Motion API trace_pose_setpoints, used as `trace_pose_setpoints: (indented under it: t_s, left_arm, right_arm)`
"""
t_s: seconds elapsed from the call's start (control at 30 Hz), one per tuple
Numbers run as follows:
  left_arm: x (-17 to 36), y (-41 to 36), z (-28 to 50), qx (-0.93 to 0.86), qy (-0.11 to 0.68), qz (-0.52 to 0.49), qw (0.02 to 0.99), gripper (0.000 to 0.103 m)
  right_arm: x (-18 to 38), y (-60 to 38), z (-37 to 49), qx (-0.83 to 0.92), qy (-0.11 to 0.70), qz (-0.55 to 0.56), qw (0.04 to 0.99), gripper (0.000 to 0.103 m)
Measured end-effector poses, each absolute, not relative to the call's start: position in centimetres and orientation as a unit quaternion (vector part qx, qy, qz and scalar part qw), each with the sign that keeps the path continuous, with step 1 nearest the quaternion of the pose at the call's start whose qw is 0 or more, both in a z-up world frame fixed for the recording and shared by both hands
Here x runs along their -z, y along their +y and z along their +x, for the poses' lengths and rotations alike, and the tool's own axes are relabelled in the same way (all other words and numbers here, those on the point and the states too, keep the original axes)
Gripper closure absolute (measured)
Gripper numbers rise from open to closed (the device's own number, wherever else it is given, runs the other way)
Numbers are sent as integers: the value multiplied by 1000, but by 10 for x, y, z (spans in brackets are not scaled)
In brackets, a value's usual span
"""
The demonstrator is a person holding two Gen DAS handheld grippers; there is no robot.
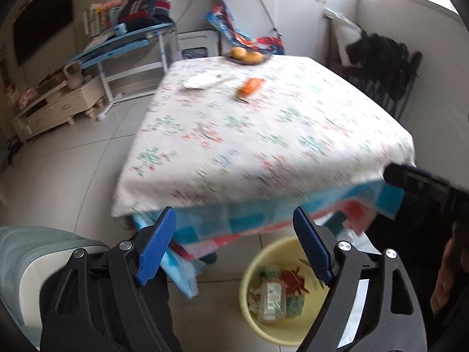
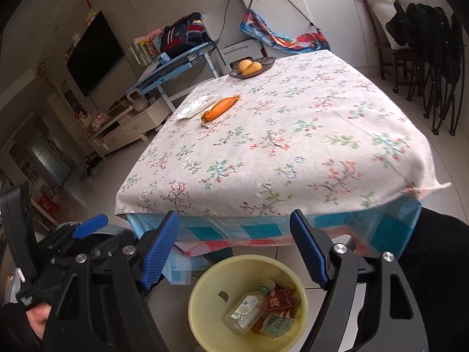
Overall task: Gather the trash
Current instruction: 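Move both open grippers from the bucket back over the table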
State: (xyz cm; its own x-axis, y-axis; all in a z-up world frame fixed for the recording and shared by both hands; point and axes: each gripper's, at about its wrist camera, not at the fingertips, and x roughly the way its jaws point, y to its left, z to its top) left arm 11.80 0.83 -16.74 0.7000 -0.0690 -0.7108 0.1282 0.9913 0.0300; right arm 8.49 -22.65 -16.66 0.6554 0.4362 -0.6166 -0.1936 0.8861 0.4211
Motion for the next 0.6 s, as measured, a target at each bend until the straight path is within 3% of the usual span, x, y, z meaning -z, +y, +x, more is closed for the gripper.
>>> trace_pose_setpoints:
  t_s: [0.6]
  left_arm:
    - [146, 59, 237, 16, 357, -7, 934, 18]
  right_arm:
    - [161, -165, 222, -182, 394, 162, 886, 28]
